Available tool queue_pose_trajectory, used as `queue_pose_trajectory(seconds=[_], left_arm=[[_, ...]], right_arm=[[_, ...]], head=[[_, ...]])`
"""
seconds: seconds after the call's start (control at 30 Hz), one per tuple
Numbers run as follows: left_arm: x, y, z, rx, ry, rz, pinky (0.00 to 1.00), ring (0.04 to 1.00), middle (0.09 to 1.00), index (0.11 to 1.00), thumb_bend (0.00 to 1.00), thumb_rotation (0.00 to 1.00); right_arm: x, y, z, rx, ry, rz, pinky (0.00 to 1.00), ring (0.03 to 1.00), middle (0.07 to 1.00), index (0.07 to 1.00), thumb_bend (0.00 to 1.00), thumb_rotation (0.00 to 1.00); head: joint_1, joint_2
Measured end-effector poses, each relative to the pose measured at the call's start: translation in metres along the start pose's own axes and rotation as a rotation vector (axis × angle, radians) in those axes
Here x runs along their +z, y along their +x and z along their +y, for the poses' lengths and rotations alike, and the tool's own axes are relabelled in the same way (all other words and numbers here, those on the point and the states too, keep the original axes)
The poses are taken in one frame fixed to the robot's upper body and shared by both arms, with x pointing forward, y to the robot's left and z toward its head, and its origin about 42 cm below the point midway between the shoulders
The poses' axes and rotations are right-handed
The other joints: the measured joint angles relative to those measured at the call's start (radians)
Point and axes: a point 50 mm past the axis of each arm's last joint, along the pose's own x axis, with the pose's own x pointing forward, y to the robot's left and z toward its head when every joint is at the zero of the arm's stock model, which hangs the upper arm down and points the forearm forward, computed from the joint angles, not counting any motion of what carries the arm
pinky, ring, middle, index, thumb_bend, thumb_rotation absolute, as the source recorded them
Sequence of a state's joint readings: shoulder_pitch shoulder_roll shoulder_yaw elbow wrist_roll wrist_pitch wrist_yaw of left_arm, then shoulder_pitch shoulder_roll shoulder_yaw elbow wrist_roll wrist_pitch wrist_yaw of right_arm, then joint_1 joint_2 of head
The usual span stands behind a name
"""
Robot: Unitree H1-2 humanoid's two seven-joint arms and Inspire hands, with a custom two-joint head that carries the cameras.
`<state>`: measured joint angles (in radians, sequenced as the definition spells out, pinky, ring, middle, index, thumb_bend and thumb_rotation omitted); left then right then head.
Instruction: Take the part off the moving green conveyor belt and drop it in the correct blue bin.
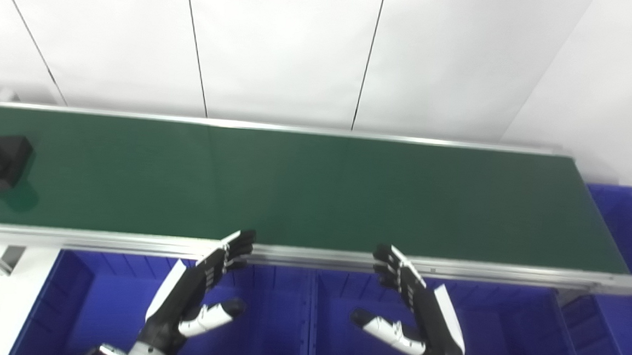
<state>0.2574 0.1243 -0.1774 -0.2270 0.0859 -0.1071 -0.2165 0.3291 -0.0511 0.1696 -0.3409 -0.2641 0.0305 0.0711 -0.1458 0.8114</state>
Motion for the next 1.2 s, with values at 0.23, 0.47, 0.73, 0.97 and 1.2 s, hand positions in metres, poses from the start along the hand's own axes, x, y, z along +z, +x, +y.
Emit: queue_pose_trajectory(seconds=[0.23,0.47,0.73,0.97,1.2], left_arm=[[0.006,-0.004,0.001,0.009,-0.016,-0.004,0.84,0.881,0.891,0.892,0.83,0.72],[0.022,-0.011,0.004,0.008,-0.020,-0.030,0.84,0.897,0.917,0.913,0.80,0.74],[0.032,-0.026,0.006,0.009,-0.020,-0.001,0.87,0.909,0.922,0.919,0.84,0.75],[0.026,-0.020,-0.002,-0.013,-0.003,0.005,0.85,0.907,0.931,0.927,0.85,0.72],[-0.004,-0.018,-0.008,-0.010,-0.039,0.041,0.86,0.900,0.917,0.920,0.88,0.69]], right_arm=[[0.003,-0.001,-0.004,0.017,-0.005,-0.007,0.80,0.854,0.884,0.923,0.82,0.57],[0.008,-0.003,-0.007,0.030,0.021,-0.024,0.81,0.854,0.881,0.928,0.82,0.55],[0.014,-0.010,-0.007,0.042,0.024,-0.036,0.83,0.867,0.894,0.942,0.84,0.55],[0.006,-0.011,-0.010,0.050,0.012,-0.006,0.85,0.881,0.899,0.949,0.83,0.53],[0.001,-0.003,-0.002,0.047,-0.003,0.008,0.83,0.867,0.895,0.947,0.83,0.53]], head=[[0.028,0.014],[0.028,0.017],[-0.003,-0.003],[0.000,-0.031],[-0.015,-0.018]])
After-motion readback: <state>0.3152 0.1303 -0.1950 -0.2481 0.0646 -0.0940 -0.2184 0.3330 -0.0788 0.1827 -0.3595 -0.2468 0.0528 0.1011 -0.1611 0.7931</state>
